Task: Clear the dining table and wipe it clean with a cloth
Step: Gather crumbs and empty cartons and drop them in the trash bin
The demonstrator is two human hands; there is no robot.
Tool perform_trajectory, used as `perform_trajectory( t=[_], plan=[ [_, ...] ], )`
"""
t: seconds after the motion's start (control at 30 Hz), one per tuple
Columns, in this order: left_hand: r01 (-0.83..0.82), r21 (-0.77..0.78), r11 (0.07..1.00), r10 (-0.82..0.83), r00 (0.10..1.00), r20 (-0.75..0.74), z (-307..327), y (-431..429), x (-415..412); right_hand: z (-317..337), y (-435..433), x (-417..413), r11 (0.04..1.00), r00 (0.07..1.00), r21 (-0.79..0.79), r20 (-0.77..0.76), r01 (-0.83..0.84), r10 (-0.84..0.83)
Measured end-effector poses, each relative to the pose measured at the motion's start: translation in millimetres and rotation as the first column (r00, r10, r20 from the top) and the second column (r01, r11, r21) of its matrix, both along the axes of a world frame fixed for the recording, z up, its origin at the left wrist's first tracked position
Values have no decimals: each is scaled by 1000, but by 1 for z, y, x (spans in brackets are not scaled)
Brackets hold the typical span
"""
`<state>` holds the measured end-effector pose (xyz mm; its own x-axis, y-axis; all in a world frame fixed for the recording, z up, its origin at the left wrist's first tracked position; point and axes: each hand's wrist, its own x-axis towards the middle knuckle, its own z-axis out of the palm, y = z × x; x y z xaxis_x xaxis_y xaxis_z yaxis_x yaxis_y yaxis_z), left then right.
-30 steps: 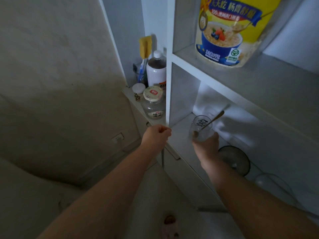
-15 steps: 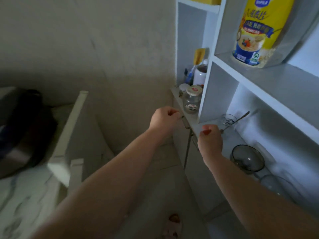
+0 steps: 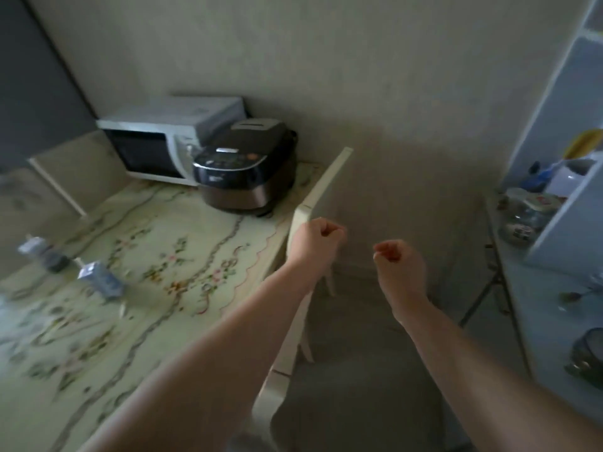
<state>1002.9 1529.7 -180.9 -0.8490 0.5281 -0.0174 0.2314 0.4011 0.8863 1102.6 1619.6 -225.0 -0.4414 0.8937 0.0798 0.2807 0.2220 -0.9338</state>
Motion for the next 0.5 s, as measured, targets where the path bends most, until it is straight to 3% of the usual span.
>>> perform_trajectory(
  t=[0.2, 0.5],
  plan=[
    [-213, 0, 977, 213, 974, 76, -18, -115, -32, 12, -90, -56, 953, 953, -37, -7, -302, 302],
    [-422, -150, 894, 440, 891, 114, -43, -296, -89, -4, -243, -144, 891, 893, -106, 42, -442, 449]
  ],
)
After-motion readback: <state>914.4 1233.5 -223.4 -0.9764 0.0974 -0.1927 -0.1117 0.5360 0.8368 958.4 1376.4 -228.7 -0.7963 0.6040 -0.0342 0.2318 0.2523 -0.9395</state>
